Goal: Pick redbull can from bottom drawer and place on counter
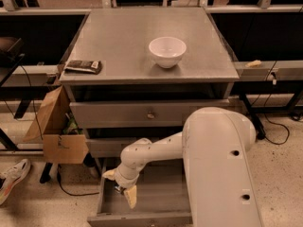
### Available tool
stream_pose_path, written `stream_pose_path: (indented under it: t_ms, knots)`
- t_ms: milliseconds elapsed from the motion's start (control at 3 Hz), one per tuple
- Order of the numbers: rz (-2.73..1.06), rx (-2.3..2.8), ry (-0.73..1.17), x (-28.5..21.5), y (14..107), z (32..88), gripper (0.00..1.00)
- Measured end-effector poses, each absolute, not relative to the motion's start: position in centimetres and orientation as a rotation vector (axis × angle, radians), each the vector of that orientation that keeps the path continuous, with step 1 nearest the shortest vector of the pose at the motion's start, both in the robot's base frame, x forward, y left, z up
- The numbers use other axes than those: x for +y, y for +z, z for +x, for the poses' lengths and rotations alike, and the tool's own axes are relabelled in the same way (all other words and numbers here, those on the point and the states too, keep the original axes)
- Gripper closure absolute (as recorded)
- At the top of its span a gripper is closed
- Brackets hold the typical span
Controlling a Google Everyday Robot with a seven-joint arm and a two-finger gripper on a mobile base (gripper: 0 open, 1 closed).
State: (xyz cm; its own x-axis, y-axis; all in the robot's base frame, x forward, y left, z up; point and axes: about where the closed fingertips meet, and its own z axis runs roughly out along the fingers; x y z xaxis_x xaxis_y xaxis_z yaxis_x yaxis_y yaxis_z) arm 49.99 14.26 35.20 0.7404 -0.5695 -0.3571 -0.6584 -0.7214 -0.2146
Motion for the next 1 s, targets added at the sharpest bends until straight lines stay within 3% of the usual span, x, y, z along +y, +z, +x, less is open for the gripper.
stream_pose_path:
  t_ms: [333, 1000]
  knots:
    - [-2.608, 0.951, 0.368, 14.3, 34.8, 50.2, 0.00]
    - [-2.563, 0.858, 0.210, 13.9, 31.3, 55.6, 0.00]
